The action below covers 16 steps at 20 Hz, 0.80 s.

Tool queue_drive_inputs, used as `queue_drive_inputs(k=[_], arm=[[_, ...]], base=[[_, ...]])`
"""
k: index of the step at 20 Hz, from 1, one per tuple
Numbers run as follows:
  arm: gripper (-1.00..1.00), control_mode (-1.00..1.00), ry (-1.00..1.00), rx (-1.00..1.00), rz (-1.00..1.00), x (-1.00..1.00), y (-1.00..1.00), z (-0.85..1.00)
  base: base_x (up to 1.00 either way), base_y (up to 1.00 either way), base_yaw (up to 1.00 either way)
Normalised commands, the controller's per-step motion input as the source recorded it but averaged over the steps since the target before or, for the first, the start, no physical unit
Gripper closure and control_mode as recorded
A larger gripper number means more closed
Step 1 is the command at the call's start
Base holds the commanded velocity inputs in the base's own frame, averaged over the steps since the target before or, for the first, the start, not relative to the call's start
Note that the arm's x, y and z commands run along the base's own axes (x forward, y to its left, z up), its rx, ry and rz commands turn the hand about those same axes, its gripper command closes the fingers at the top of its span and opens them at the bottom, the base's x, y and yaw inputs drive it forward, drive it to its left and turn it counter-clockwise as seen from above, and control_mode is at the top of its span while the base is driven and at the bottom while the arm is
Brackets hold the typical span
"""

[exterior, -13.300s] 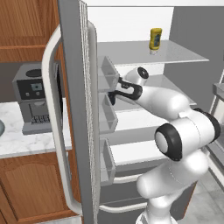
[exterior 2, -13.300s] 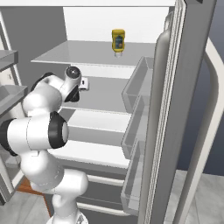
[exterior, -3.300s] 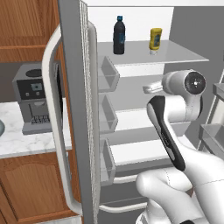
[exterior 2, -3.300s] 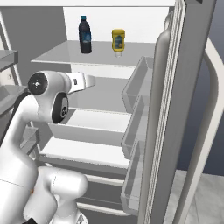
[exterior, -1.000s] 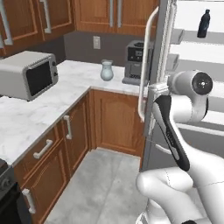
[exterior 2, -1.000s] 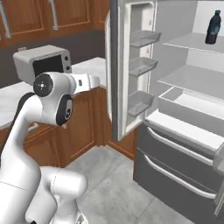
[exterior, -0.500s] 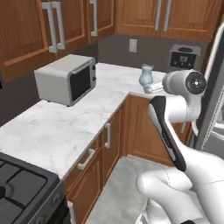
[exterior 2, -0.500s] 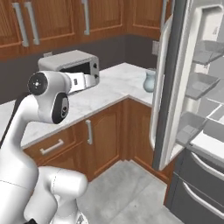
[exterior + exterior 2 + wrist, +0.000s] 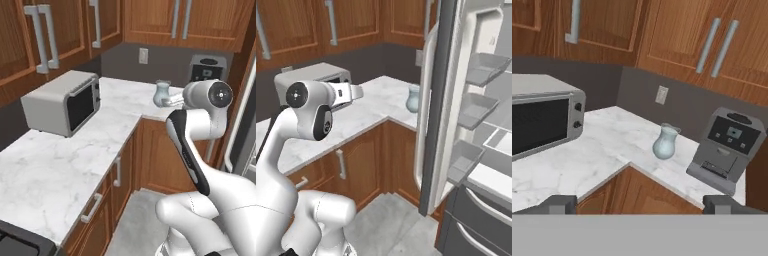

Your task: Move the water bottle and mustard from the second highest shelf to the top shelf to make space. Then, place the pitcher from the counter on the cleared second highest shelf.

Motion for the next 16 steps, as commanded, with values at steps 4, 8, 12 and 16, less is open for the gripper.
queue_drive_inputs(k=[4, 8, 12, 16], arm=[[-1.00, 1.00, 0.00, 0.00, 0.00, 0.00, 0.00, 0.00], [-1.00, 1.00, 0.00, 0.00, 0.00, 0.00, 0.00, 0.00], [-1.00, 1.00, 0.00, 0.00, 0.00, 0.00, 0.00, 0.00], [-1.00, 1.00, 0.00, 0.00, 0.00, 0.00, 0.00, 0.00]], base=[[0.60, -0.01, -0.27], [0.67, 0.00, -0.29], [0.68, 0.10, -0.30], [0.70, 0.19, -0.29]])
